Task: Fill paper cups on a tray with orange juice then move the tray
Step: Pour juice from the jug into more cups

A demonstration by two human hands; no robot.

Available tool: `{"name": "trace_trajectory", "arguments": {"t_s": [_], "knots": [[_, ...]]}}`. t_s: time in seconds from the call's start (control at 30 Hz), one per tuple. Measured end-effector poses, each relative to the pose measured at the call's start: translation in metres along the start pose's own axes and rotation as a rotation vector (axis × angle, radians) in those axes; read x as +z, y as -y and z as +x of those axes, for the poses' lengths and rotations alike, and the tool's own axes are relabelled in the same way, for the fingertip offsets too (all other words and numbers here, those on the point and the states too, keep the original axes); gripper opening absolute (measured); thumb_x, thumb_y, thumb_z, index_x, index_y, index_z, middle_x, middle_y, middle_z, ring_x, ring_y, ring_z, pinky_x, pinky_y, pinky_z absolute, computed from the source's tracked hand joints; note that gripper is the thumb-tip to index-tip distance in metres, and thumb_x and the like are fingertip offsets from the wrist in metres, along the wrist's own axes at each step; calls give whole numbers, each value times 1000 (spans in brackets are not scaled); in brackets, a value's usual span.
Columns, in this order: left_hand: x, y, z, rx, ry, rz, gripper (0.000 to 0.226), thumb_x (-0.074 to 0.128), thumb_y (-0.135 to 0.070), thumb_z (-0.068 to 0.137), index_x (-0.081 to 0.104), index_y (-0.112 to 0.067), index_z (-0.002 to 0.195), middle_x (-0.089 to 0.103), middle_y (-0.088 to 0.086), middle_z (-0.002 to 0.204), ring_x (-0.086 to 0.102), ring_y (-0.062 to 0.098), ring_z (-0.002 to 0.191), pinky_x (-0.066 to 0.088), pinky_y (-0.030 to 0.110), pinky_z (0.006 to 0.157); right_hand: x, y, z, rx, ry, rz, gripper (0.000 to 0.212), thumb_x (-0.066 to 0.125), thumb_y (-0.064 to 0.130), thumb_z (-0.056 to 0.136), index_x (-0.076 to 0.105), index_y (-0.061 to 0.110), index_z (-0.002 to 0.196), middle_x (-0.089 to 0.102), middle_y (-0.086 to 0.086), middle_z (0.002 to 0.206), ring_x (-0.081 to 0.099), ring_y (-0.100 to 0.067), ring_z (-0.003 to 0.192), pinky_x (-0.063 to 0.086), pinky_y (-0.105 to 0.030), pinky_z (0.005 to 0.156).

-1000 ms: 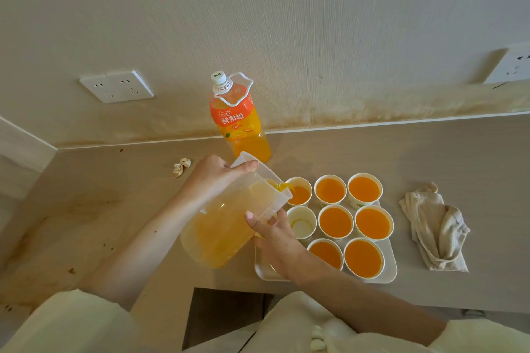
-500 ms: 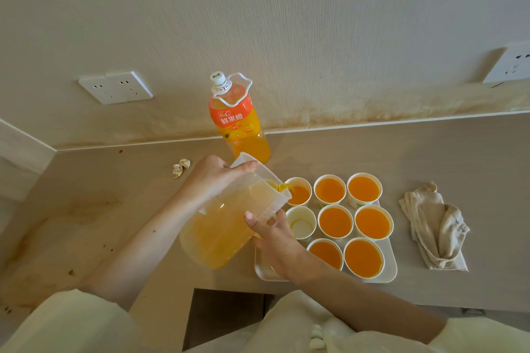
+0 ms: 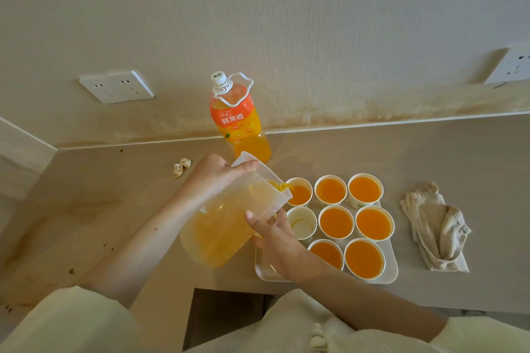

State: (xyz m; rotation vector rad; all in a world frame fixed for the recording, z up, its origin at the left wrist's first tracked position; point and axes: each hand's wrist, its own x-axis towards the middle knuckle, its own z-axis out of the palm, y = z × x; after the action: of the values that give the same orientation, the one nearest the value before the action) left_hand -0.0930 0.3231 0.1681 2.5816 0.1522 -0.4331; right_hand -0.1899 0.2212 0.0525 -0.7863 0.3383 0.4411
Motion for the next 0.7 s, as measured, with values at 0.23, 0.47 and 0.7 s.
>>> {"name": "trace_trajectory", "arguments": {"t_s": [0.23,0.47,0.7], "knots": [[0,0,2,0,10,16,66,59,-75,70,34,-17,50,34,-2,41,32,13,34,29,30,53,0,1,0,-19,4,1,95,87,34,58,33,28,136,56,0,130,51,-20,122,41,-45,104],[1,0,1,0,13,10,67,60,-76,69,35,-16,52,34,1,46,32,13,35,28,31,52,-2,0,1,-36,9,-2,88,83,29,64,32,27,137,56,-1,131,53,-21,121,45,-43,101],[1,-1,0,-2,9,11,66,60,-75,70,34,-17,53,34,1,47,31,13,36,28,30,52,-3,-1,2,-36,11,9,87,81,27,66,32,25,138,56,-2,131,53,-21,121,44,-44,103]]}}
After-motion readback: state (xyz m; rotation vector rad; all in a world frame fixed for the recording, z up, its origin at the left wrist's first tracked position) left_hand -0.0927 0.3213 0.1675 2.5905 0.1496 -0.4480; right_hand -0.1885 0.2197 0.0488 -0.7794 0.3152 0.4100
